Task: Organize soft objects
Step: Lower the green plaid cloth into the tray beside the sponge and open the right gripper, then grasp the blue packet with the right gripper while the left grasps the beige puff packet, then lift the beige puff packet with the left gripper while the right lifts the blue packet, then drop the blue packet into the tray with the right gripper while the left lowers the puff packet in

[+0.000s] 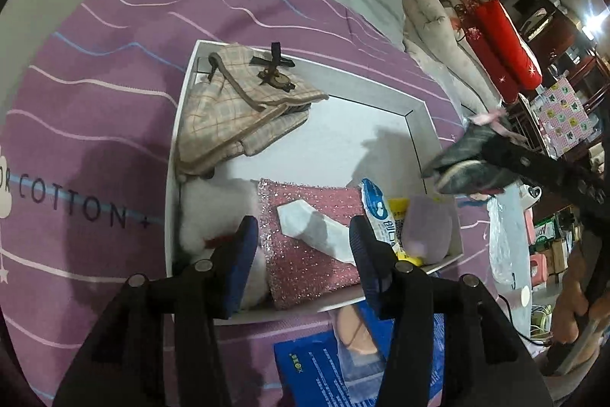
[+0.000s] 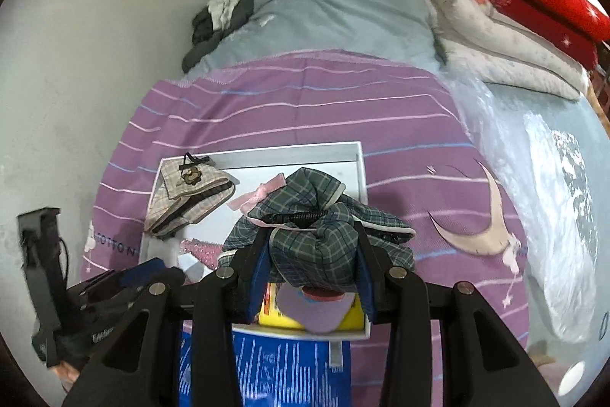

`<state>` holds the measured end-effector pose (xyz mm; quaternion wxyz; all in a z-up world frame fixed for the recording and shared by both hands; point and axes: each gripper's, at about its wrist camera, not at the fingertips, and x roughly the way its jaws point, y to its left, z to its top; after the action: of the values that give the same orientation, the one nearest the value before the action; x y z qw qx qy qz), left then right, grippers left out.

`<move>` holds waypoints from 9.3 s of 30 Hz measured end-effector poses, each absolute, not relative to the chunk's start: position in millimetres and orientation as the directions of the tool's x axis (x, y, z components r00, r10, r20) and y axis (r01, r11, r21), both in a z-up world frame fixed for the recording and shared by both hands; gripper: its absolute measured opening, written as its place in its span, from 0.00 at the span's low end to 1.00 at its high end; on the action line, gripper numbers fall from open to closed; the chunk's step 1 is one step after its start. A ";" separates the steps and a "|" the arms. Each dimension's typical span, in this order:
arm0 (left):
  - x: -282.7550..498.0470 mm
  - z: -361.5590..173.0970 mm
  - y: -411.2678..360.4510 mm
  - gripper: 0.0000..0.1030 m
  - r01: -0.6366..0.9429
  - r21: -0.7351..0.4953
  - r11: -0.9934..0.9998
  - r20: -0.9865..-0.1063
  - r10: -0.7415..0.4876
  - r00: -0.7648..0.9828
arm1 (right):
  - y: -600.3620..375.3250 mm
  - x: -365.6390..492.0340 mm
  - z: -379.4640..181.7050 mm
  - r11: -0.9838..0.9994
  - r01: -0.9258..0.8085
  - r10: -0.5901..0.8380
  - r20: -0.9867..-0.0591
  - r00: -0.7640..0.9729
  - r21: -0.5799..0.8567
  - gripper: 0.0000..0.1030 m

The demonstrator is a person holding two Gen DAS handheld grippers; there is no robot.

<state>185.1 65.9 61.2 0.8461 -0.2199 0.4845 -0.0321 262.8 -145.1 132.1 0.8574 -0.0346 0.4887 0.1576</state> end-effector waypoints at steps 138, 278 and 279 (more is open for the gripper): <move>116.8 48.5 -4.0 0.49 -0.103 -0.185 0.977 -0.893 -0.123 0.434 | -191.5 140.4 60.6 0.931 -0.155 0.362 -0.766 0.532 0.332 0.34; 118.3 100.9 40.4 0.44 -0.114 -0.300 0.947 -0.749 -0.160 0.643 | -204.6 161.6 122.7 0.711 -0.205 0.649 -0.517 0.558 0.672 0.01; 120.7 100.3 41.5 0.44 -0.112 -0.304 0.946 -0.750 -0.165 0.640 | -203.9 163.9 125.8 0.708 -0.207 0.651 -0.511 0.561 0.675 0.01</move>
<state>120.7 41.5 100.3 0.8908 -0.1633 0.4238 -0.0150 163.9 -203.9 125.8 0.8367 0.2834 0.3922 0.2564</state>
